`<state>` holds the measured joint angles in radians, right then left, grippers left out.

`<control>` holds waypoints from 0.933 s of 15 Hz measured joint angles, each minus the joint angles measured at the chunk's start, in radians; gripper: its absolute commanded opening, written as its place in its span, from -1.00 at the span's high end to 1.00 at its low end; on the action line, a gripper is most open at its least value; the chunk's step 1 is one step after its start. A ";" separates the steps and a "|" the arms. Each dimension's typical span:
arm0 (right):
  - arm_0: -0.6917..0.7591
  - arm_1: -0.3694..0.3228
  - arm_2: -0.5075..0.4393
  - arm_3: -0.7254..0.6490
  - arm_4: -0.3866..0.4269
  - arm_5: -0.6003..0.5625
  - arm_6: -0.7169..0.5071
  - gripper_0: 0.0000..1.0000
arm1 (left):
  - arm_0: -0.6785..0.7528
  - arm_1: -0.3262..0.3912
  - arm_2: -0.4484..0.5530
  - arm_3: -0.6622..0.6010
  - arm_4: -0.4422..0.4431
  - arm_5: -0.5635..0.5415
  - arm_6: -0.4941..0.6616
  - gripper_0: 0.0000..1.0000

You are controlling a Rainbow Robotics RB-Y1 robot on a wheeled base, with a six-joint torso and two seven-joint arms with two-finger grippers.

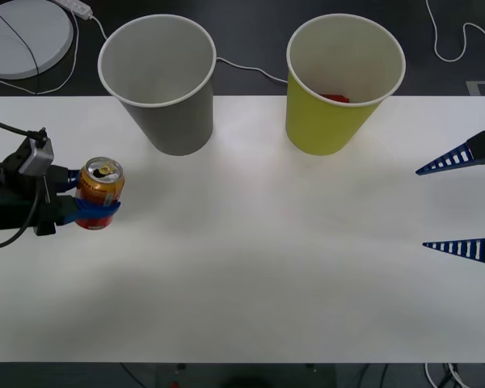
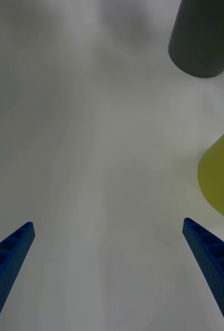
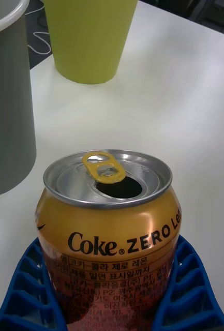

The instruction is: Put the can into the green bin and the plastic bottle into the gray bin

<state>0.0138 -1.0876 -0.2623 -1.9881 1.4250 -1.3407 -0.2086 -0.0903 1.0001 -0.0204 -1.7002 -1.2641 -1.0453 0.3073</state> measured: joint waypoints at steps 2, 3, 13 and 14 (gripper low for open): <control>0.000 0.000 0.000 0.000 0.000 0.000 0.000 -1.00 | 0.038 0.004 0.075 -0.107 -0.106 -0.025 0.134 0.95; 0.000 0.000 0.000 0.000 0.000 0.000 0.000 -1.00 | 0.039 0.014 0.088 -0.142 -0.147 -0.030 0.197 0.95; 0.000 0.000 0.000 0.000 0.000 0.000 0.000 -1.00 | -0.210 0.153 0.055 -0.270 -0.316 -0.200 0.581 0.94; 0.000 0.000 0.000 0.000 0.000 0.000 0.000 -1.00 | -0.249 0.155 0.041 -0.270 -0.317 -0.224 0.590 0.94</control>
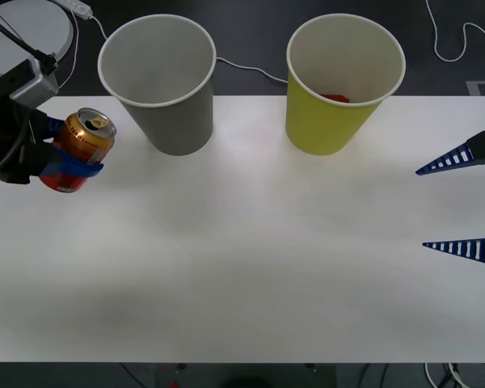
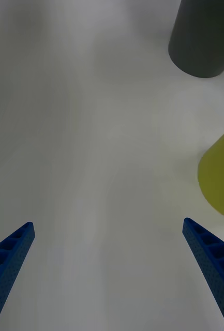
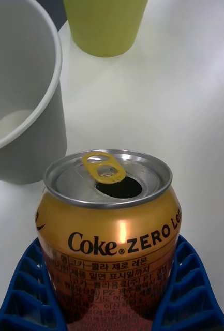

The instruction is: Put the can into the green bin and the plastic bottle into the gray bin

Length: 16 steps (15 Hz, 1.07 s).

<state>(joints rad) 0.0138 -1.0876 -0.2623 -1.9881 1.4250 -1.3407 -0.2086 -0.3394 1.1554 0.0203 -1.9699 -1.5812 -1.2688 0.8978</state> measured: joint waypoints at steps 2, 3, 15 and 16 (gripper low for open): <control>0.000 0.000 0.000 0.000 0.000 0.000 0.000 -1.00 | -0.083 0.012 -0.045 -0.002 -0.003 -0.040 0.027 0.94; 0.000 0.000 0.000 0.000 0.000 0.000 0.000 -1.00 | -0.133 0.016 -0.072 -0.006 -0.001 -0.061 0.063 0.94; 0.000 0.000 0.000 0.000 0.000 0.000 0.000 -1.00 | -0.865 -0.126 -0.531 0.221 0.027 -0.150 0.395 0.92; 0.000 0.000 0.000 0.000 0.000 0.000 0.000 -1.00 | -0.910 -0.156 -0.559 0.249 0.020 -0.147 0.418 0.92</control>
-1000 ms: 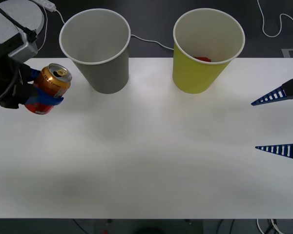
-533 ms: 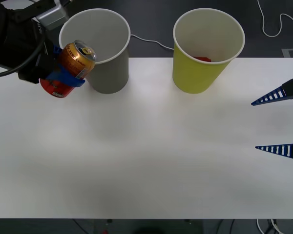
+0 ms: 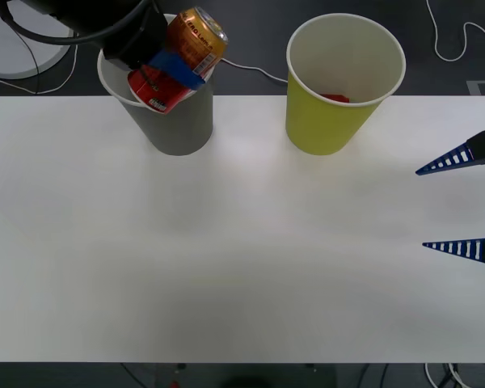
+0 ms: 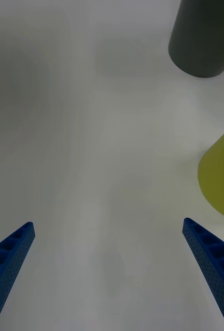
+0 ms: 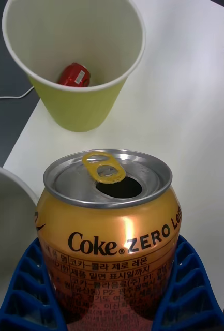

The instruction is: Put the can into the green bin and the plastic bottle into the gray bin

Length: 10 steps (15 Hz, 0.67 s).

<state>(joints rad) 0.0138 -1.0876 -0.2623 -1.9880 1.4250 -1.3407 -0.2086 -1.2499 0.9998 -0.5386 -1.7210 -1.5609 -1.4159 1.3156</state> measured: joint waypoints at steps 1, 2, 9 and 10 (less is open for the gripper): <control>0.000 0.000 0.000 0.000 0.000 0.000 0.000 -1.00 | -0.041 -0.027 -0.024 0.029 -0.009 0.001 0.013 0.92; 0.000 0.000 0.000 0.000 0.000 0.000 0.000 -1.00 | -0.087 -0.056 -0.052 0.064 -0.017 0.006 0.015 0.91; 0.000 0.000 0.000 0.000 0.000 0.000 0.000 -1.00 | -0.350 -0.250 -0.298 0.354 -0.066 0.182 0.060 0.92; 0.000 0.000 0.000 0.000 0.000 0.000 0.000 -1.00 | -0.379 -0.283 -0.322 0.400 -0.068 0.197 0.062 0.92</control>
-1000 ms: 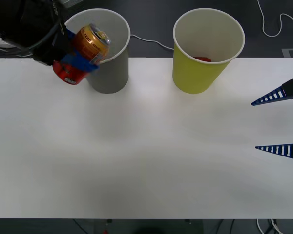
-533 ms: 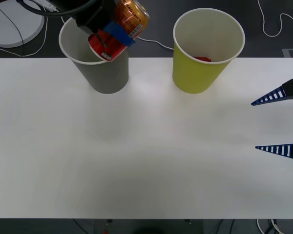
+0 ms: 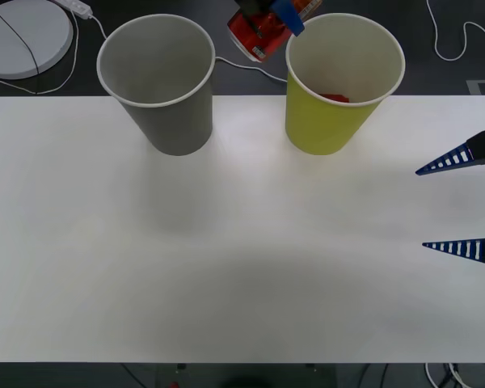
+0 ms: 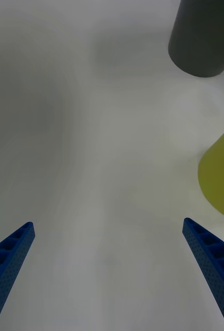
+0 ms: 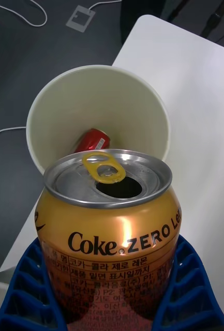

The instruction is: Put the can into the green bin and the plastic bottle into the gray bin

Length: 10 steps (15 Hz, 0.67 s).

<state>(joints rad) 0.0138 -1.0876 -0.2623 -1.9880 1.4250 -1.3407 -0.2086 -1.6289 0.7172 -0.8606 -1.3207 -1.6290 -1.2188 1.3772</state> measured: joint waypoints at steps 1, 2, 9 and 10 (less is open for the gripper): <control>0.000 0.000 0.000 0.000 0.000 0.000 0.000 -1.00 | -0.023 -0.032 -0.017 0.043 -0.004 0.015 0.000 0.92; 0.000 0.000 0.000 0.000 0.000 0.000 0.000 -1.00 | -0.044 -0.067 -0.030 0.096 -0.009 0.031 0.000 0.92; 0.000 0.000 0.000 0.000 0.000 0.000 0.000 -1.00 | -0.137 -0.320 -0.040 0.445 -0.045 0.149 0.000 0.92; 0.000 0.000 0.000 0.000 0.000 0.000 0.000 -1.00 | -0.139 -0.339 -0.040 0.468 -0.047 0.172 -0.001 0.92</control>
<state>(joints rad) 0.0138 -1.0876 -0.2623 -1.9880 1.4250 -1.3407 -0.2086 -1.7684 0.3781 -0.9005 -0.8529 -1.6760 -1.0464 1.3763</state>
